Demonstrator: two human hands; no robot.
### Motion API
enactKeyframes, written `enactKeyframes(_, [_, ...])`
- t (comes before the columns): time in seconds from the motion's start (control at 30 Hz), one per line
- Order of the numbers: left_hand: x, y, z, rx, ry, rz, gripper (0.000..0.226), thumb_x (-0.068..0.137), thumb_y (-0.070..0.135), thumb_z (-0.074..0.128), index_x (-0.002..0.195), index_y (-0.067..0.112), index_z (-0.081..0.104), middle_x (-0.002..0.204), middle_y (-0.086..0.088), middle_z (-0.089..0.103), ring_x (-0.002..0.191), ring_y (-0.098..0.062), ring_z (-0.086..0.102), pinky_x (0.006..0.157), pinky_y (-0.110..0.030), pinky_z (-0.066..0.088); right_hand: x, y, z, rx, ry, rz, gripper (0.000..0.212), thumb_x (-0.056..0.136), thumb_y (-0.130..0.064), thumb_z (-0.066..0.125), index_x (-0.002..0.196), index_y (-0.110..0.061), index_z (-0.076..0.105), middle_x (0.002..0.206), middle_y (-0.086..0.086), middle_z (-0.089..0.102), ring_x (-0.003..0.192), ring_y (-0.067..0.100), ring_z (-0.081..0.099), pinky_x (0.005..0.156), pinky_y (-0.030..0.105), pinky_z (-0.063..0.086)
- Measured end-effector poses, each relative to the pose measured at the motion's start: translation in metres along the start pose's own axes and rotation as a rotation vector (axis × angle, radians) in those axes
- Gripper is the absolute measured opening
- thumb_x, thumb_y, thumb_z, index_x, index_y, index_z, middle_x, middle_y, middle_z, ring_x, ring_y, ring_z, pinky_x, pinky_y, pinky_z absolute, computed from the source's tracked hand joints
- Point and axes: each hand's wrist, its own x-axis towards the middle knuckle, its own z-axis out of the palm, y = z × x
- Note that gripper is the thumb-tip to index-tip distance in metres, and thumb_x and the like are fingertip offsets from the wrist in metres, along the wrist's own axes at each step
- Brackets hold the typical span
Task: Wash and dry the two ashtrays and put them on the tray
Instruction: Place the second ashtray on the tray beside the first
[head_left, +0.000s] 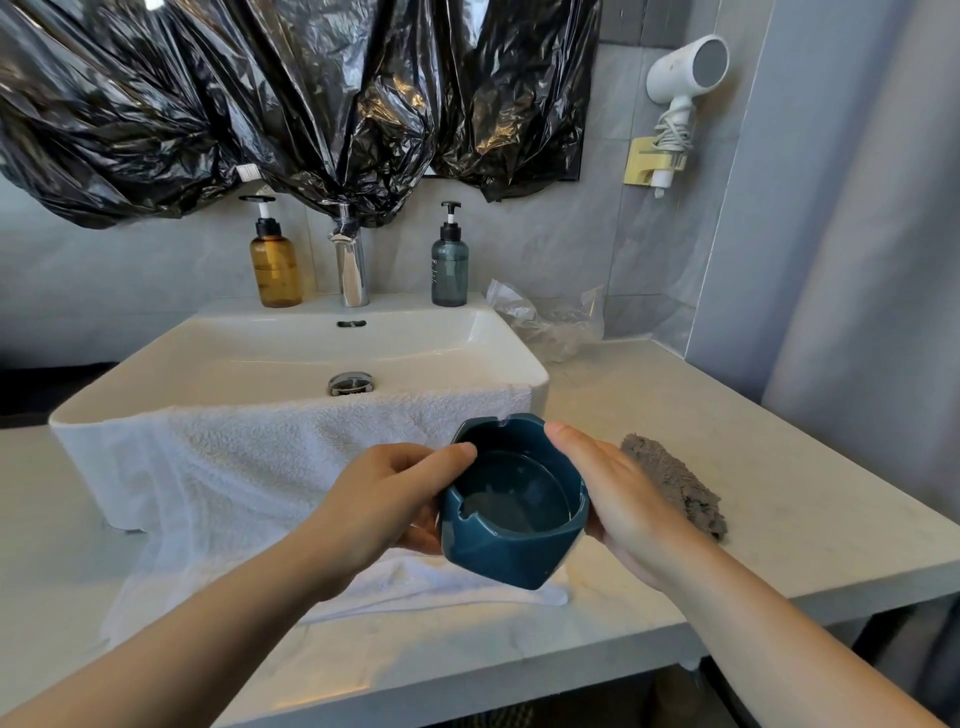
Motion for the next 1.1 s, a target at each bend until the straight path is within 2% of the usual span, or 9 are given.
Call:
enactKeyframes(0.13, [-0.006, -0.001, -0.001, -0.014, 0.024, -0.011, 0.054, 0.091, 0.035, 0.055, 0.098, -0.018, 0.058, 0.076, -0.020, 0.055, 0.063, -0.023, 0.057, 0.055, -0.029, 0.055, -0.007, -0.009, -0.001, -0.078, -0.119, 0.071, 0.037, 0.099, -0.047, 0.038, 0.103, -0.032, 0.071, 0.101, -0.004, 0.075, 0.104, 0.017, 0.067, 0.093, 0.036, 0.051])
enactKeyframes(0.23, [-0.013, -0.001, -0.008, -0.005, 0.075, -0.040, 0.050, 0.091, 0.034, 0.055, 0.095, -0.016, 0.061, 0.072, -0.018, 0.058, 0.058, -0.022, 0.058, 0.051, -0.028, 0.053, -0.010, -0.019, -0.007, -0.358, -0.145, 0.005, 0.045, 0.098, -0.053, 0.033, 0.107, -0.026, 0.068, 0.103, 0.003, 0.072, 0.098, 0.020, 0.067, 0.088, 0.034, 0.054])
enactKeyframes(0.33, [-0.026, -0.001, -0.025, 0.029, 0.128, -0.061, 0.043, 0.092, 0.032, 0.054, 0.090, -0.009, 0.067, 0.068, -0.014, 0.065, 0.056, -0.021, 0.060, 0.051, -0.029, 0.052, -0.012, -0.027, -0.014, -0.465, -0.033, -0.117, 0.039, 0.097, -0.046, 0.043, 0.102, -0.016, 0.068, 0.098, 0.005, 0.071, 0.089, 0.022, 0.068, 0.081, 0.034, 0.055])
enactKeyframes(0.47, [-0.043, -0.007, -0.062, 0.065, 0.284, -0.102, 0.039, 0.092, 0.031, 0.056, 0.090, -0.006, 0.069, 0.068, -0.015, 0.066, 0.056, -0.022, 0.060, 0.051, -0.031, 0.054, -0.012, -0.031, -0.002, -0.604, -0.107, -0.245, 0.026, 0.093, -0.036, 0.058, 0.086, -0.014, 0.070, 0.081, 0.001, 0.071, 0.077, 0.017, 0.067, 0.077, 0.037, 0.055])
enactKeyframes(0.57, [-0.056, -0.013, -0.093, 0.034, 0.390, -0.143, 0.034, 0.093, 0.028, 0.056, 0.092, -0.004, 0.068, 0.070, -0.016, 0.067, 0.052, -0.022, 0.061, 0.045, -0.028, 0.053, -0.003, -0.034, 0.024, -0.669, -0.194, -0.331, 0.022, 0.090, -0.032, 0.061, 0.076, -0.017, 0.069, 0.075, -0.001, 0.069, 0.075, 0.020, 0.065, 0.075, 0.040, 0.054])
enactKeyframes(0.73, [-0.078, -0.014, -0.144, -0.003, 0.518, -0.181, 0.031, 0.096, 0.025, 0.053, 0.094, -0.003, 0.067, 0.065, -0.012, 0.068, 0.049, -0.021, 0.064, 0.042, -0.026, 0.052, 0.019, -0.049, 0.081, -0.785, -0.320, -0.434, 0.019, 0.089, -0.031, 0.062, 0.074, -0.020, 0.068, 0.071, -0.006, 0.066, 0.063, 0.004, 0.055, 0.063, 0.024, 0.046])
enactKeyframes(0.83, [-0.091, -0.014, -0.177, -0.032, 0.614, -0.201, 0.031, 0.097, 0.027, 0.051, 0.094, -0.001, 0.065, 0.071, -0.016, 0.070, 0.057, -0.025, 0.067, 0.045, -0.028, 0.055, 0.036, -0.062, 0.123, -0.784, -0.397, -0.506, 0.017, 0.088, -0.028, 0.062, 0.073, -0.022, 0.067, 0.071, -0.008, 0.065, 0.067, 0.003, 0.056, 0.067, 0.026, 0.048])
enactKeyframes(1.0, [-0.110, -0.025, -0.226, -0.102, 0.781, -0.236, 0.030, 0.096, 0.030, 0.053, 0.093, 0.002, 0.064, 0.075, -0.017, 0.069, 0.064, -0.029, 0.067, 0.046, -0.028, 0.055, 0.067, -0.080, 0.197, -0.802, -0.478, -0.628, 0.014, 0.090, -0.027, 0.061, 0.077, -0.028, 0.067, 0.077, -0.012, 0.065, 0.074, 0.000, 0.058, 0.066, 0.013, 0.044])
enactKeyframes(1.1, [-0.116, -0.036, -0.261, -0.093, 0.863, -0.259, 0.030, 0.095, 0.031, 0.054, 0.092, 0.004, 0.064, 0.077, -0.019, 0.072, 0.064, -0.029, 0.069, 0.049, -0.031, 0.056, 0.088, -0.086, 0.241, -0.810, -0.534, -0.686, 0.012, 0.090, -0.026, 0.060, 0.082, -0.028, 0.069, 0.081, -0.012, 0.067, 0.078, -0.001, 0.059, 0.065, 0.012, 0.042])
